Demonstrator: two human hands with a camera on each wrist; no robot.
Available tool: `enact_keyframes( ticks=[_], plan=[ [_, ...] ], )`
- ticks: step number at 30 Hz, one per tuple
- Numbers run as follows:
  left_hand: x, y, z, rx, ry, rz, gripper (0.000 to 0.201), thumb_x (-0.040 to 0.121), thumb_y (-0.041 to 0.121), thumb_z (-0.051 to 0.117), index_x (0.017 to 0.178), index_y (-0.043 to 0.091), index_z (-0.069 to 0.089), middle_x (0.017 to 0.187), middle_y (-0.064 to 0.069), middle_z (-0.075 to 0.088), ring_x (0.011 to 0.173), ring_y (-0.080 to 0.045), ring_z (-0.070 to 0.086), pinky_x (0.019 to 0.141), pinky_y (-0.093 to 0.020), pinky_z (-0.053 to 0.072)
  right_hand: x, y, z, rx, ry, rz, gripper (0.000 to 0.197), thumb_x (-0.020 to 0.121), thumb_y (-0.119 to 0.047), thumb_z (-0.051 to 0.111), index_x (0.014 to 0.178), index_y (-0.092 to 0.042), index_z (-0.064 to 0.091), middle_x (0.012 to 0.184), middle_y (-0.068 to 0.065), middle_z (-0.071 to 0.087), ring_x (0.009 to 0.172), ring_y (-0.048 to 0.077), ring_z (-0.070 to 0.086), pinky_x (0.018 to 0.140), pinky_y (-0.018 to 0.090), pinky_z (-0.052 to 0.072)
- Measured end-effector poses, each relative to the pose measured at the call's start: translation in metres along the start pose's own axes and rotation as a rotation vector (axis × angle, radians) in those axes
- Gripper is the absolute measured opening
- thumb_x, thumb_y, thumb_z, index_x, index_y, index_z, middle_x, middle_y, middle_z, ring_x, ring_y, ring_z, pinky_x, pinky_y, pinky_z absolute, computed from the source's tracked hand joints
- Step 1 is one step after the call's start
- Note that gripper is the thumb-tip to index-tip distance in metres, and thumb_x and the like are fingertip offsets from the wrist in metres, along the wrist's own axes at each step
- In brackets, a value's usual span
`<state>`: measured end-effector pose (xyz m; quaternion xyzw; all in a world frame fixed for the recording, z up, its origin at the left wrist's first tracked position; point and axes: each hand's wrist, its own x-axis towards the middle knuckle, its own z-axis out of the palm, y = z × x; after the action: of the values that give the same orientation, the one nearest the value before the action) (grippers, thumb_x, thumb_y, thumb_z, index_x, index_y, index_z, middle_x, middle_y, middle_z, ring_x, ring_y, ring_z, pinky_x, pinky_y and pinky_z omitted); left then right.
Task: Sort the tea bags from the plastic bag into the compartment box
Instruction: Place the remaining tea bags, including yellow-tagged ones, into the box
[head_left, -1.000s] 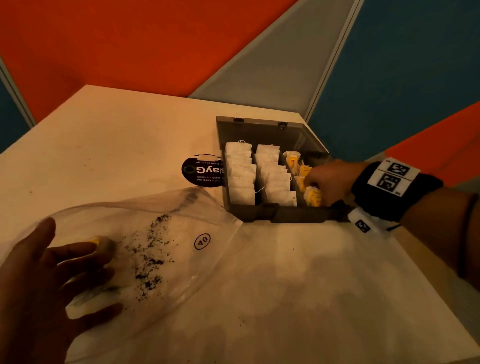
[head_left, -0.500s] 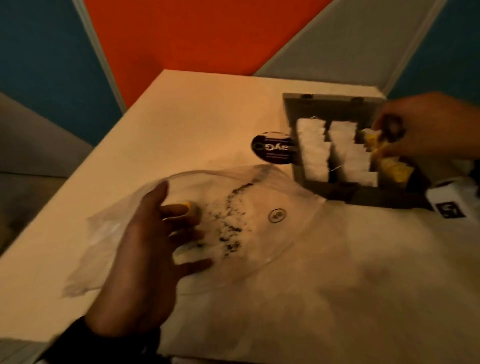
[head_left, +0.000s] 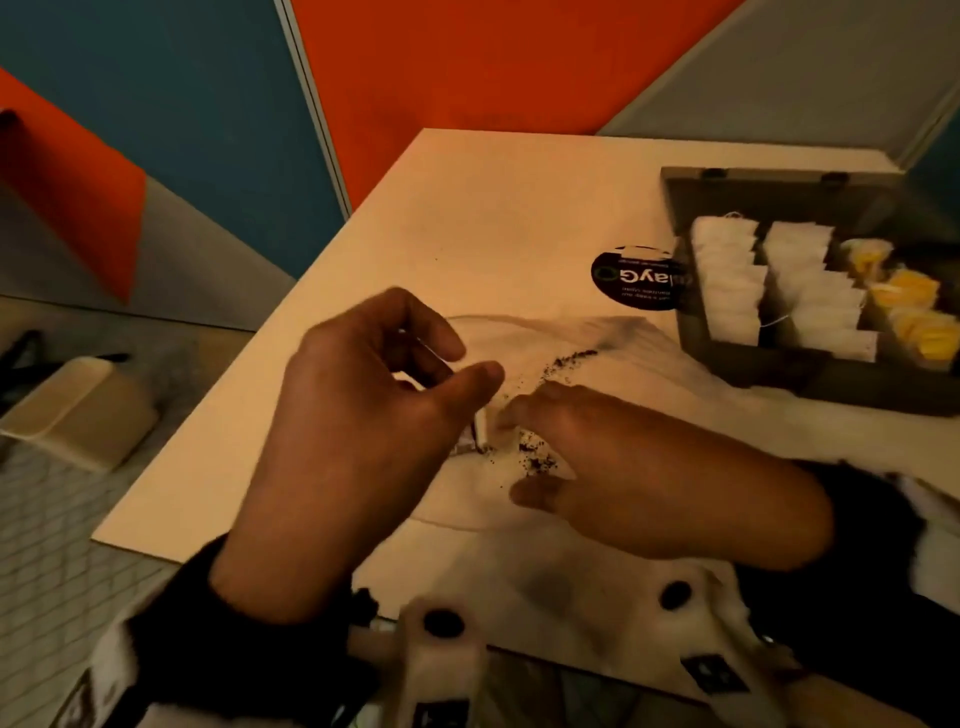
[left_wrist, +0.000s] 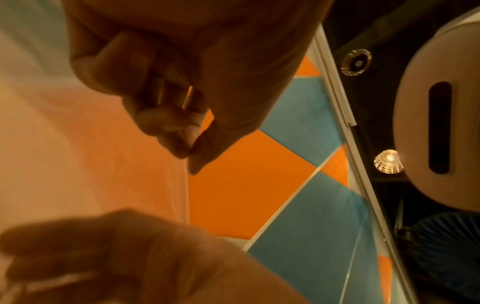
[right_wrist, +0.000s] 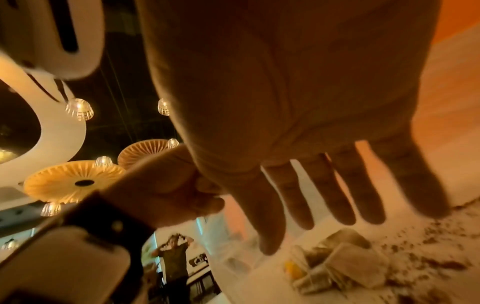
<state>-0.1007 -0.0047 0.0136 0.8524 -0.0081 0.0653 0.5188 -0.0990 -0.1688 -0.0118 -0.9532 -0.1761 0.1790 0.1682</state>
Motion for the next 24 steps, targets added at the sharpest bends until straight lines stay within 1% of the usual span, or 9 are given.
enact_keyframes(
  ticks=[3,5,8,10,13,16,19,22,24],
  plan=[
    [0.005,-0.001,-0.013,0.294,-0.012,0.012,0.035,0.070,0.033,0.081,0.085,0.033,0.049,0.058,0.003,0.059,0.050,-0.006,0.057,0.049,-0.024,0.044,0.007,0.004,0.009,-0.169,-0.022,0.056,0.049,0.094,-0.051,0.049,0.138,-0.035,0.036,0.133,-0.003,0.049,0.120,0.021,0.050,0.096,0.038,0.044],
    [0.008,-0.004,-0.021,0.449,-0.017,-0.006,0.039,0.072,0.034,0.081,0.090,0.035,0.047,0.062,0.005,0.059,0.056,-0.010,0.058,0.053,-0.030,0.050,0.007,0.003,0.011,-0.213,-0.044,0.084,0.048,0.095,-0.050,0.046,0.137,-0.029,0.037,0.130,-0.001,0.052,0.117,0.022,0.052,0.096,0.041,0.045],
    [0.015,-0.003,-0.031,0.538,0.016,-0.020,0.023,0.076,0.037,0.077,0.083,0.034,0.056,0.066,0.008,0.060,0.060,-0.009,0.059,0.059,-0.028,0.052,0.007,-0.001,0.010,-0.243,-0.057,0.076,0.043,0.097,-0.046,0.045,0.135,-0.027,0.040,0.124,-0.001,0.056,0.113,0.022,0.055,0.096,0.042,0.045],
    [0.019,0.001,-0.035,0.526,0.038,-0.018,0.014,0.078,0.038,0.075,0.076,0.032,0.062,0.066,0.009,0.061,0.059,-0.006,0.059,0.055,-0.023,0.049,0.006,-0.001,0.008,-0.233,-0.076,0.090,0.042,0.098,-0.044,0.045,0.136,-0.026,0.040,0.126,0.000,0.057,0.113,0.022,0.055,0.096,0.042,0.046],
    [0.022,0.007,-0.038,0.483,0.022,0.001,0.010,0.079,0.036,0.074,0.076,0.030,0.067,0.066,0.008,0.063,0.057,-0.006,0.059,0.052,-0.021,0.045,0.008,-0.003,0.002,-0.140,-0.093,0.109,0.048,0.096,-0.045,0.047,0.140,-0.028,0.035,0.132,0.002,0.054,0.116,0.023,0.054,0.096,0.040,0.046],
    [0.023,0.010,-0.039,0.442,-0.028,-0.007,0.010,0.078,0.035,0.075,0.073,0.031,0.067,0.068,0.008,0.063,0.058,-0.006,0.059,0.051,-0.019,0.044,0.020,-0.015,0.001,-0.170,-0.041,0.000,0.058,0.094,-0.045,0.052,0.145,-0.027,0.030,0.133,0.004,0.047,0.121,0.025,0.048,0.098,0.041,0.044],
    [0.021,0.011,-0.039,0.392,-0.076,-0.015,0.010,0.077,0.033,0.076,0.070,0.029,0.069,0.061,0.009,0.061,0.048,0.001,0.057,0.040,-0.012,0.040,0.045,-0.031,0.003,-0.245,-0.032,-0.115,0.063,0.091,-0.037,0.057,0.146,-0.025,0.029,0.134,0.008,0.042,0.124,0.029,0.043,0.098,0.045,0.043],
    [0.019,0.011,-0.039,0.351,-0.113,-0.012,0.012,0.076,0.030,0.077,0.067,0.028,0.070,0.053,0.010,0.057,0.041,0.008,0.052,0.034,-0.006,0.033,0.069,-0.046,-0.001,-0.362,-0.117,-0.121,0.080,0.084,-0.039,0.068,0.148,-0.033,0.022,0.144,0.007,0.032,0.130,0.030,0.035,0.100,0.047,0.043],
    [0.017,0.011,-0.040,0.334,-0.128,-0.020,0.014,0.076,0.030,0.077,0.065,0.029,0.069,0.049,0.011,0.056,0.041,0.009,0.051,0.034,-0.005,0.032,0.077,-0.050,-0.005,-0.428,-0.193,-0.097,0.080,0.081,-0.040,0.073,0.146,-0.030,0.028,0.142,0.007,0.033,0.126,0.027,0.038,0.100,0.043,0.043]
  ],
)
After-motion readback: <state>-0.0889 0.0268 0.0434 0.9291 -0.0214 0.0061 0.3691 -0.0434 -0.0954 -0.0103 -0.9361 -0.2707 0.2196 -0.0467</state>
